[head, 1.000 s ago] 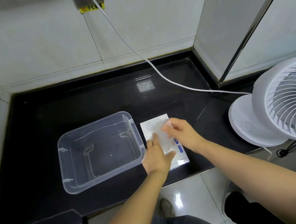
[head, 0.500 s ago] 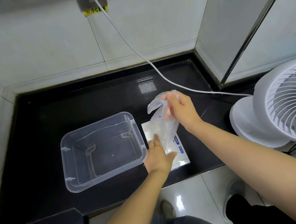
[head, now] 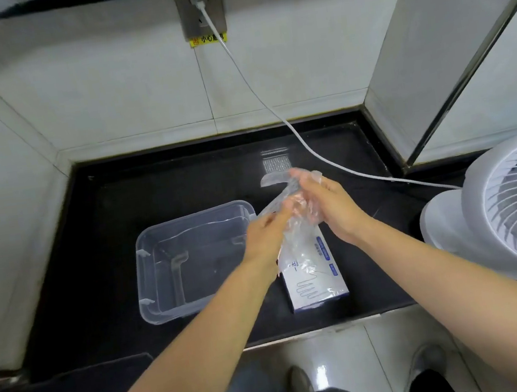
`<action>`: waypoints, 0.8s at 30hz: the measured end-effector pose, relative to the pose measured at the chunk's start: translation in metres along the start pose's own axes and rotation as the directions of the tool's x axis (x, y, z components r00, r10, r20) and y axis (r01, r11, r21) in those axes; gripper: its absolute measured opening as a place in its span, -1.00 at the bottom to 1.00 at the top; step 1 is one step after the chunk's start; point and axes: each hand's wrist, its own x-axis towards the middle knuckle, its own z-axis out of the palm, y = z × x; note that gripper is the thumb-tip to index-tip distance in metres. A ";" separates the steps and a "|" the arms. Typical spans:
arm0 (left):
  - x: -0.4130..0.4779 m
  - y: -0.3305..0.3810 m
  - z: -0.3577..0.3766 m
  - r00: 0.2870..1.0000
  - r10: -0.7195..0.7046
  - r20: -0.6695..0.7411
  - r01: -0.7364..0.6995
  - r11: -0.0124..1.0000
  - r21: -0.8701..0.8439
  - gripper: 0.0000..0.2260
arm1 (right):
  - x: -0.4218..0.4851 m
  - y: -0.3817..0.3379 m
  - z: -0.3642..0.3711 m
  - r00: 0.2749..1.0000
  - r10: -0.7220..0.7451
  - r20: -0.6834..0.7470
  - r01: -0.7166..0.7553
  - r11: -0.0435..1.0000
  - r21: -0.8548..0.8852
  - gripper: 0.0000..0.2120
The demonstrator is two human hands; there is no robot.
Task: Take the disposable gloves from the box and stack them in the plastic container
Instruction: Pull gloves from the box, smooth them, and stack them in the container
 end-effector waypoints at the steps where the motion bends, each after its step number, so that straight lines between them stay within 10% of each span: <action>1: 0.001 0.005 -0.010 0.999 0.006 -0.044 -0.008 0.999 -0.037 -0.80 | 0.002 0.000 0.007 1.000 -0.018 0.002 0.018 1.000 -0.005 -0.72; 15: 0.004 0.014 -0.184 0.899 0.317 -0.302 -0.242 0.935 0.259 -0.88 | 0.035 0.008 0.107 0.995 -0.017 0.102 0.038 0.978 -0.204 -0.62; 21: 0.017 -0.001 -0.196 0.983 -0.124 -0.133 0.124 0.992 -0.013 -0.67 | 0.035 0.029 0.133 0.991 0.044 0.130 -0.026 0.990 -0.140 -0.60; 24: 0.020 -0.007 -0.193 0.956 0.000 -0.293 0.014 0.999 0.045 -0.79 | 0.038 0.036 0.129 0.999 0.015 0.035 -0.006 0.974 -0.227 -0.80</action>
